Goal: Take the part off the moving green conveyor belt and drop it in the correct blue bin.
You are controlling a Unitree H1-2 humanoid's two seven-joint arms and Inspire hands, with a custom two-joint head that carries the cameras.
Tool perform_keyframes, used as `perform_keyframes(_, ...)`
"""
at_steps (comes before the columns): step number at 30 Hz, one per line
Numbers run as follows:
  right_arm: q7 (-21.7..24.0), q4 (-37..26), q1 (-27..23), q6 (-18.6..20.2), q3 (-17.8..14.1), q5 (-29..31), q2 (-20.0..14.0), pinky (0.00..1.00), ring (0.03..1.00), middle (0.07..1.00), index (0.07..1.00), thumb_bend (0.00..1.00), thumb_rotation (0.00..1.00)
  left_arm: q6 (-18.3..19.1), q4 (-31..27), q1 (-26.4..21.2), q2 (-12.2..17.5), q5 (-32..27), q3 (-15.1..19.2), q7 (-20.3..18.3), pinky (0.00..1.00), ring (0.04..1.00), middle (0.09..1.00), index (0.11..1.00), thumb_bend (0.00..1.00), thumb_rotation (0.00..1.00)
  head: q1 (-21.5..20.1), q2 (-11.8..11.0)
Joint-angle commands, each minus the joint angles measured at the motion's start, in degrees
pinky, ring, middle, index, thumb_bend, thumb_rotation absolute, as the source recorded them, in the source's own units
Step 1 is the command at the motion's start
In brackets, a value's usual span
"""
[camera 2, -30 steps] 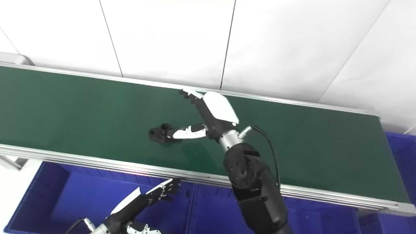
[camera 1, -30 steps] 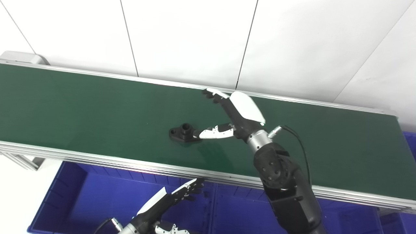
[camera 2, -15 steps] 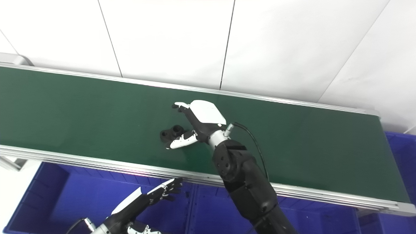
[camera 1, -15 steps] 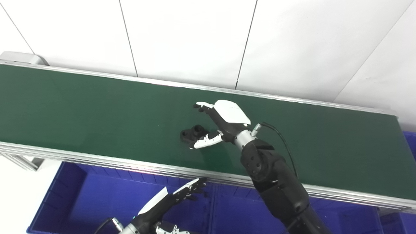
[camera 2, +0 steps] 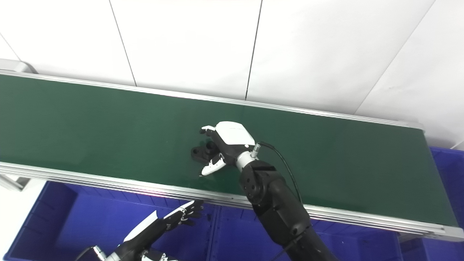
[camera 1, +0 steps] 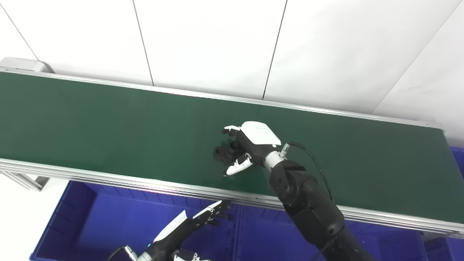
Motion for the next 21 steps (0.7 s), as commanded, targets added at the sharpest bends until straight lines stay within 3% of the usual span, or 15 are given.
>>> perform_keyframes(1, -0.88, -0.31, -0.65, -0.6, -0.1, -0.31, -0.7, 0.77, 0.795, 0.817, 0.827, 0.78, 0.16, -1.27, -2.15, 0.19, 0.1, -1.12, 0.14, 0.35, 0.81, 0.88, 0.932, 0.953, 0.74, 0.28, 0.01, 0.01)
perform_keyframes(7, -0.6, -0.26, -0.48, -1.33, 0.24, -0.2, -3.35, 0.77, 0.792, 0.816, 0.821, 0.72, 0.09, -0.53, -2.77, 0.4, 0.36, -2.17, 0.1, -0.2, 0.82, 0.887, 0.937, 0.957, 0.73, 0.27, -0.3, 0.4)
perform_keyframes(9, -0.74, -0.48, -0.24, -1.86, 0.17, 0.04, -4.28, 0.75, 0.76, 0.785, 0.81, 0.69, 0.02, -0.84, -2.65, 0.4, 0.43, -2.49, 0.13, -0.25, 0.82, 0.887, 0.938, 0.959, 0.73, 0.26, -0.4, 0.5)
perform_keyframes(11, -1.27, -0.91, 0.33, -2.0, -0.24, 0.46, -4.84, 0.61, 0.681, 0.713, 0.772, 0.64, 0.0, -0.81, -2.86, 0.44, 0.54, -2.56, 0.22, -0.33, 0.83, 0.891, 0.936, 0.959, 0.72, 0.25, -0.52, 0.68)
perform_keyframes(12, -1.65, -1.13, 0.64, -1.92, -0.42, 0.56, -4.95, 0.49, 0.587, 0.583, 0.742, 0.59, 0.0, -0.72, -3.03, 0.45, 0.58, -2.58, 0.28, -0.39, 0.84, 0.896, 0.938, 0.959, 0.72, 0.25, -0.61, 0.84)
perform_keyframes(13, -2.01, -1.4, 0.96, -1.63, -0.55, 0.48, -4.94, 0.4, 0.509, 0.521, 0.709, 0.56, 0.0, -0.7, -3.11, 0.49, 0.53, -2.67, 0.35, -0.39, 0.84, 0.896, 0.935, 0.956, 0.72, 0.24, -0.62, 0.9)
perform_keyframes(17, -3.21, -2.12, 1.98, -1.48, -0.17, -0.75, -5.3, 0.32, 0.425, 0.492, 0.647, 0.54, 0.0, -0.17, -3.55, 0.58, 0.49, -3.03, 0.53, -0.55, 0.84, 0.896, 0.934, 0.955, 0.72, 0.24, -0.61, 1.22)
perform_keyframes(21, -2.55, -2.8, 2.7, -1.01, 0.14, -0.99, -5.57, 0.33, 0.431, 0.514, 0.619, 0.53, 0.0, 0.88, -4.34, 0.61, 0.73, -3.33, 0.47, -0.91, 0.86, 0.904, 0.938, 0.959, 0.72, 0.24, -0.7, 1.58)
